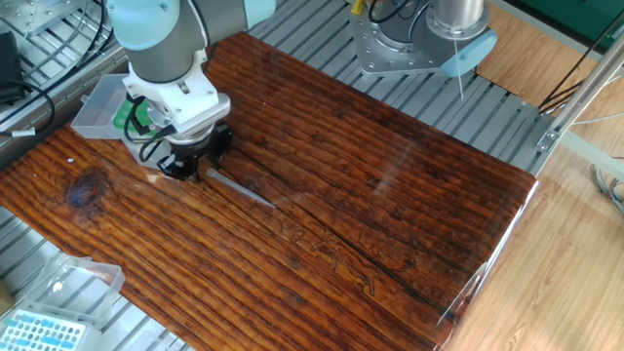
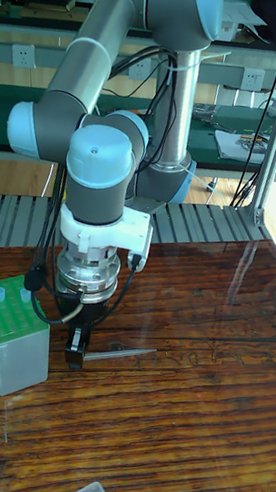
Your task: Insert a large pipette tip into the holder for large pipette tips
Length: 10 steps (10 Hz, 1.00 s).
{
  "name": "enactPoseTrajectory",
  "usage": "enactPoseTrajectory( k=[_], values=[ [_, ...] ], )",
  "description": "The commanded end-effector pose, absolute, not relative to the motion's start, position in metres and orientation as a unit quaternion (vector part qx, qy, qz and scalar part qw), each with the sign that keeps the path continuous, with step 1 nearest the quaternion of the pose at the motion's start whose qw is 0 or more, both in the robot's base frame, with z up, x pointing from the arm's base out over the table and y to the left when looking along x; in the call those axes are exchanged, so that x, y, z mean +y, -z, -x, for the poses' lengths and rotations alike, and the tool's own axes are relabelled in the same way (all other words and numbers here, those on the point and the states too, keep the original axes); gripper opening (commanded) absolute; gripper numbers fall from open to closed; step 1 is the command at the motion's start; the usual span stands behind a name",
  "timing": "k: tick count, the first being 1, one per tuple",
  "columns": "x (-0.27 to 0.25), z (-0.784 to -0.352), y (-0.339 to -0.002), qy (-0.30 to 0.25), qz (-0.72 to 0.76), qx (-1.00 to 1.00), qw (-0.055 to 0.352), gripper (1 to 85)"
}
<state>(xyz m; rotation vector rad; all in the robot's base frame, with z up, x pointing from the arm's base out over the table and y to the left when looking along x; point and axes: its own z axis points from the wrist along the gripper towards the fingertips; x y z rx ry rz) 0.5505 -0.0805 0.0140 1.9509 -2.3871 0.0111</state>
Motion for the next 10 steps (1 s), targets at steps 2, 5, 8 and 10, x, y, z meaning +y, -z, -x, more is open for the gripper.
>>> enactPoseTrajectory(
  k=[2, 5, 8, 10],
  values=[
    [-0.0789, -0.5472, -0.0093, 0.005, -0.638, -0.770, 0.028, 39.7],
    [-0.0798, -0.5439, -0.0070, 0.008, -0.639, -0.769, 0.028, 39.3],
    [-0.0810, -0.5418, -0.0051, 0.008, -0.636, -0.771, 0.030, 39.0],
    [-0.0810, -0.5414, -0.0046, 0.009, -0.635, -0.772, 0.029, 37.3]
  ],
)
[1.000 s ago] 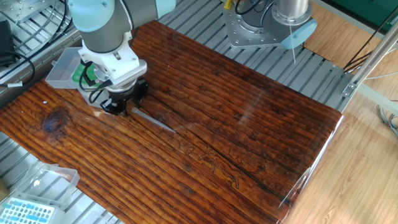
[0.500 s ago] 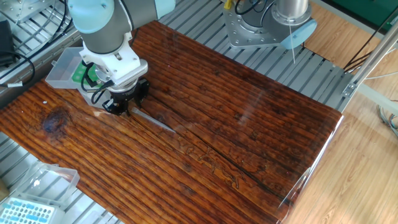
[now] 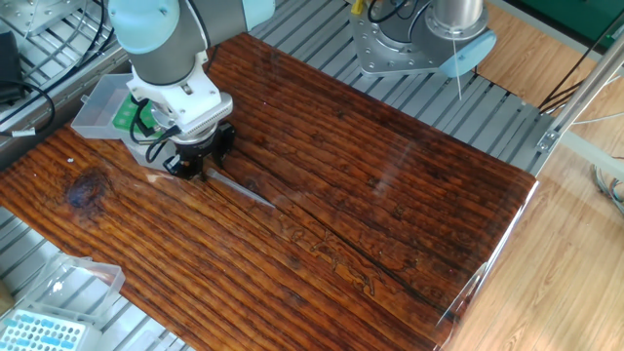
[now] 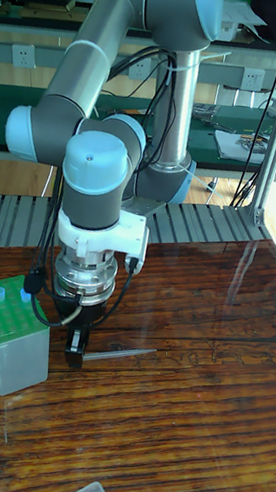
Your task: Insert a large pipette tip into the holder for large pipette tips
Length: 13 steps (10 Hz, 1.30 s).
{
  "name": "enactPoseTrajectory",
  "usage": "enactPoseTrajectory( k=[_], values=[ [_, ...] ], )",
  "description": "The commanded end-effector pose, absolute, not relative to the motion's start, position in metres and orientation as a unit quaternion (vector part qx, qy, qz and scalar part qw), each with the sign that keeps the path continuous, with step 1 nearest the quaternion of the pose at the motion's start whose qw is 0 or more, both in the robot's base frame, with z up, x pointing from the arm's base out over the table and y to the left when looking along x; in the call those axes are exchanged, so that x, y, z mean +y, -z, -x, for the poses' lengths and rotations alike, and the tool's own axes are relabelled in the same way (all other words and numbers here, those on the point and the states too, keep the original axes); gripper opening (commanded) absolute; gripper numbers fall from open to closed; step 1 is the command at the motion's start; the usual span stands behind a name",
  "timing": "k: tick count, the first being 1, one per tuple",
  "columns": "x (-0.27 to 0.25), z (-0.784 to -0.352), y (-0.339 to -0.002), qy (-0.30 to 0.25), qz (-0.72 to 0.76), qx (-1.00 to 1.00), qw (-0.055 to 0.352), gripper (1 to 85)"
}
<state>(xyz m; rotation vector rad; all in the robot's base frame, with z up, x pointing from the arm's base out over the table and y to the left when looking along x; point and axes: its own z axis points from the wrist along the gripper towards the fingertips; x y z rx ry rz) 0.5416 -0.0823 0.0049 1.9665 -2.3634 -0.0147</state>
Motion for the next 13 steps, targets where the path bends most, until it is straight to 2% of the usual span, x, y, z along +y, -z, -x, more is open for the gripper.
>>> enactPoseTrajectory(
  k=[1, 4, 13],
  values=[
    [-0.0808, -0.5407, -0.0042, 0.010, -0.634, -0.773, 0.029, 37.3],
    [-0.0730, -0.5397, -0.0032, 0.025, -0.630, -0.776, 0.015, 36.0],
    [-0.0767, -0.5316, -0.0050, 0.028, -0.612, -0.790, 0.025, 30.0]
  ],
)
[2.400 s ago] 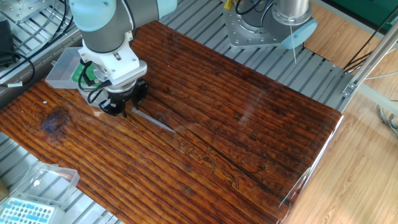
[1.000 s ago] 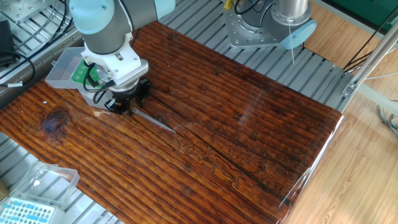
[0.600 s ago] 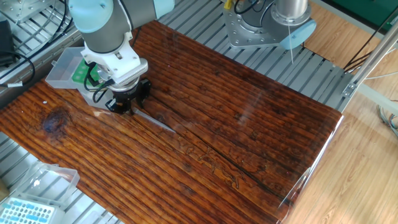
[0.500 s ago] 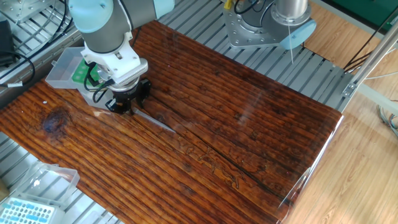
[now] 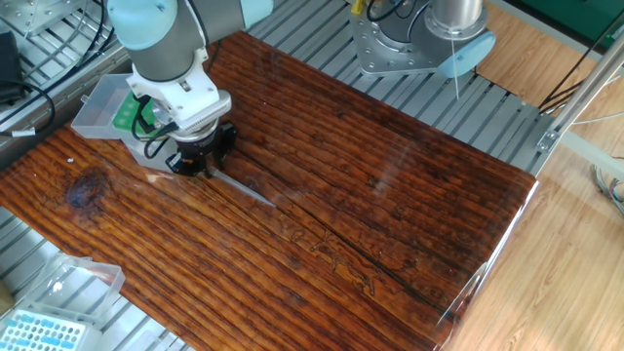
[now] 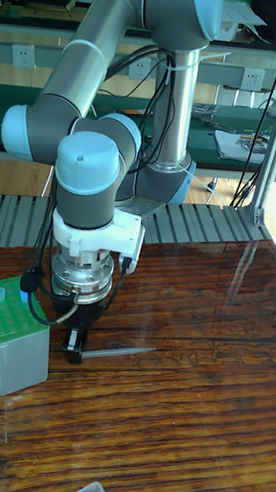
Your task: Insert a large pipette tip into the holder for large pipette tips
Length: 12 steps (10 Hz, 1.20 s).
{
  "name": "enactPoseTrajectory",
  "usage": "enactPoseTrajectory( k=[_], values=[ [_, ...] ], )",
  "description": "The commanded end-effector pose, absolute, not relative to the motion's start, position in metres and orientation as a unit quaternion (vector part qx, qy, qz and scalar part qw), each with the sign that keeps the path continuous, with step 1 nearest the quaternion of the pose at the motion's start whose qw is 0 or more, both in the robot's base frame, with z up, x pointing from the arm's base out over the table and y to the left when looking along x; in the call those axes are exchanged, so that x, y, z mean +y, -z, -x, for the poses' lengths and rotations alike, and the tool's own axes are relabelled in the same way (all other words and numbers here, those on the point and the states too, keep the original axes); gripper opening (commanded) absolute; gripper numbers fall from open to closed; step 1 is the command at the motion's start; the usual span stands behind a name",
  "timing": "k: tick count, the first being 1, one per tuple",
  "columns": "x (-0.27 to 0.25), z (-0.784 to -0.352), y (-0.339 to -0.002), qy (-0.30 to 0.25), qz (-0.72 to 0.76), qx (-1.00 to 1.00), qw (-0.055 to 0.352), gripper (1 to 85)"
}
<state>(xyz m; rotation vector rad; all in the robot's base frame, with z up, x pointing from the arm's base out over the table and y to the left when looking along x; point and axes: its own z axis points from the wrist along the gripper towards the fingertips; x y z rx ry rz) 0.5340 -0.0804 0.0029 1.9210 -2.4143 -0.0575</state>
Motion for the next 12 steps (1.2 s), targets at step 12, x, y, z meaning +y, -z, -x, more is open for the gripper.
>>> enactPoseTrajectory(
  k=[12],
  values=[
    [-0.076, -0.527, -0.009, 0.029, -0.589, -0.807, 0.030, 26.0]
  ],
)
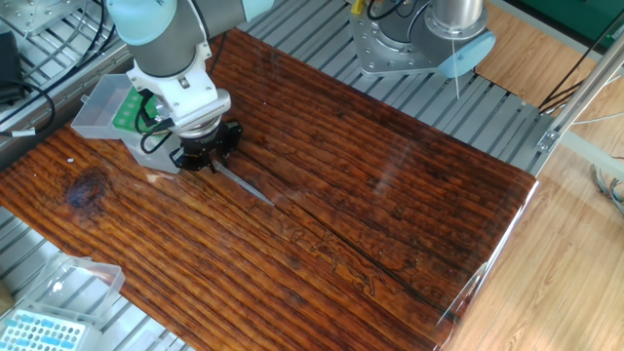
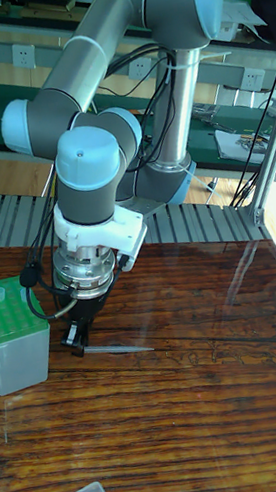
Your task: Insert a large pipette tip into the holder for large pipette tips
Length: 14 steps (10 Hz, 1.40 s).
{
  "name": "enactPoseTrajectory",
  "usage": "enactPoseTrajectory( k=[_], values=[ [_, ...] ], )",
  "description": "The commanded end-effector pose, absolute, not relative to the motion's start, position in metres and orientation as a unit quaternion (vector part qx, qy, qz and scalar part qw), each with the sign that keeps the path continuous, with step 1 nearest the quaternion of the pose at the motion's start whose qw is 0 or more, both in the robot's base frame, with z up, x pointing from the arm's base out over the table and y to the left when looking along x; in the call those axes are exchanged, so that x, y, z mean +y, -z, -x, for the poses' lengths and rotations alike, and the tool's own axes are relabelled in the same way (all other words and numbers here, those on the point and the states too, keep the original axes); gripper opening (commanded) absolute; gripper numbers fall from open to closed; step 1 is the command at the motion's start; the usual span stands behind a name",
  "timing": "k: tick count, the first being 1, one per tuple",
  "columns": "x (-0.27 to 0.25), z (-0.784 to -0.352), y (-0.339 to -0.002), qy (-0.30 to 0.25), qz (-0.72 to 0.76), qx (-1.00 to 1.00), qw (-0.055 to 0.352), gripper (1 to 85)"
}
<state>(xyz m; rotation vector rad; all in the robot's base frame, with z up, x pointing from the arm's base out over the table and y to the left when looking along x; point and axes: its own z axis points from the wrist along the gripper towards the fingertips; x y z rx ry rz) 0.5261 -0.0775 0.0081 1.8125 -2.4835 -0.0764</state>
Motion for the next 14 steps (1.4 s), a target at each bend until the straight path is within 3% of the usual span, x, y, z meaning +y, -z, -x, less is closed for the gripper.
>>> enactPoseTrajectory(
  k=[1, 8, 11, 14],
  values=[
    [-0.0742, -0.5276, -0.0090, 0.030, -0.590, -0.806, 0.028, 25.7],
    [-0.0744, -0.5256, -0.0068, 0.035, -0.597, -0.800, 0.034, 34.3],
    [-0.0770, -0.5271, -0.0064, 0.029, -0.594, -0.803, 0.034, 31.3],
    [-0.0771, -0.5264, -0.0068, 0.029, -0.582, -0.812, 0.035, 23.0]
  ],
)
